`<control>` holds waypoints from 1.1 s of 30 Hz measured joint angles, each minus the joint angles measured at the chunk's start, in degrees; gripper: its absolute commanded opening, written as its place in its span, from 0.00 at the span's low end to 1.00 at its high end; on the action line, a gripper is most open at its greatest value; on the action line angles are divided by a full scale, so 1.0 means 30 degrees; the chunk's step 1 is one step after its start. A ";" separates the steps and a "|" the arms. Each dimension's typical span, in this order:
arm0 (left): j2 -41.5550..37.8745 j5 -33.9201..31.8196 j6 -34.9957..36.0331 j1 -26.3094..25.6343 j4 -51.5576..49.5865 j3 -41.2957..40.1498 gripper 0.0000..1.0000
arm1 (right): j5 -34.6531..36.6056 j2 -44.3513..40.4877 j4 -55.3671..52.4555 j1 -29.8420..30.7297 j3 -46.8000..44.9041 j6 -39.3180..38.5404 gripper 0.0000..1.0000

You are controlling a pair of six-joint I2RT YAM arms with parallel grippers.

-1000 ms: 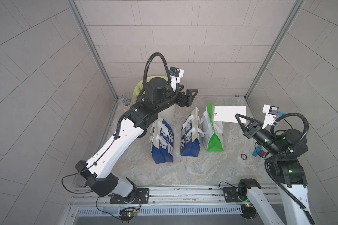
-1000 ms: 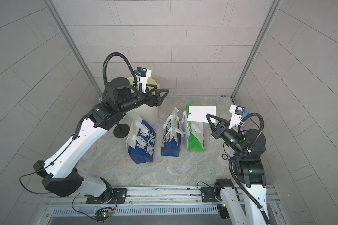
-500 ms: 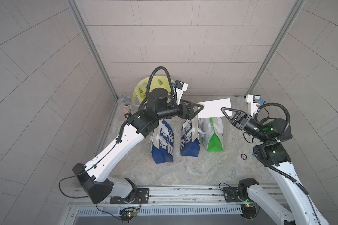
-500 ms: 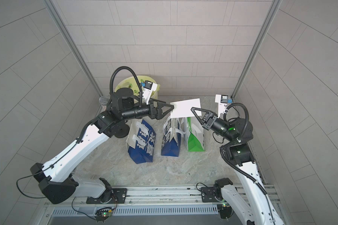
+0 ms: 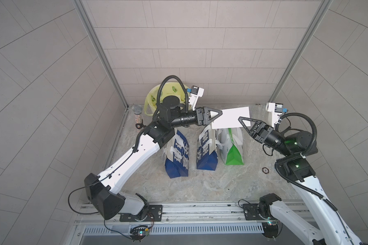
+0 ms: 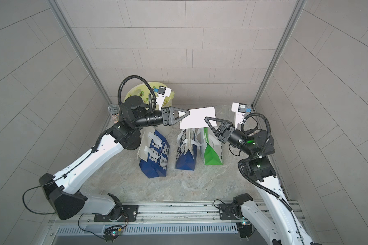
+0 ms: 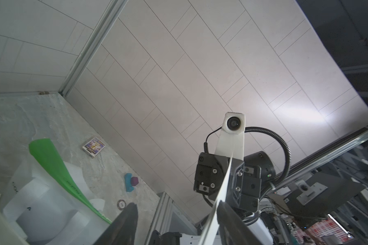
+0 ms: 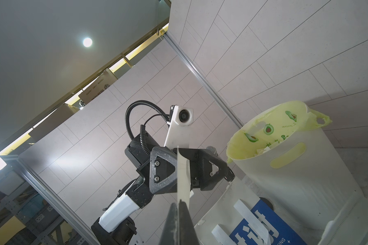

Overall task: Shred takeout receipts and throw away
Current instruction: Shred the takeout receipt.

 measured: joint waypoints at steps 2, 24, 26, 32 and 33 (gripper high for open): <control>0.0000 0.0262 -0.0138 0.0000 0.0255 -0.0007 0.48 | 0.0233 0.0080 -0.0102 0.0168 0.0000 -0.0168 0.00; -0.0459 0.0124 0.4830 0.0007 -0.2645 -0.0015 0.00 | 0.1042 0.1268 -0.7781 0.0306 0.2186 -0.6543 0.67; -0.0641 0.0503 0.5799 0.0007 -0.3213 -0.0015 0.00 | 0.0772 0.1647 -0.8896 0.0306 0.2718 -0.7497 0.69; -0.0714 0.2178 0.7264 0.0007 -0.4299 -0.0007 0.00 | -0.0991 0.3300 -1.0936 0.0393 0.3920 -0.8845 0.74; -0.0692 0.2426 0.7344 0.0007 -0.4393 -0.0007 0.00 | -0.1370 0.3526 -1.0928 0.0452 0.3942 -0.8786 0.74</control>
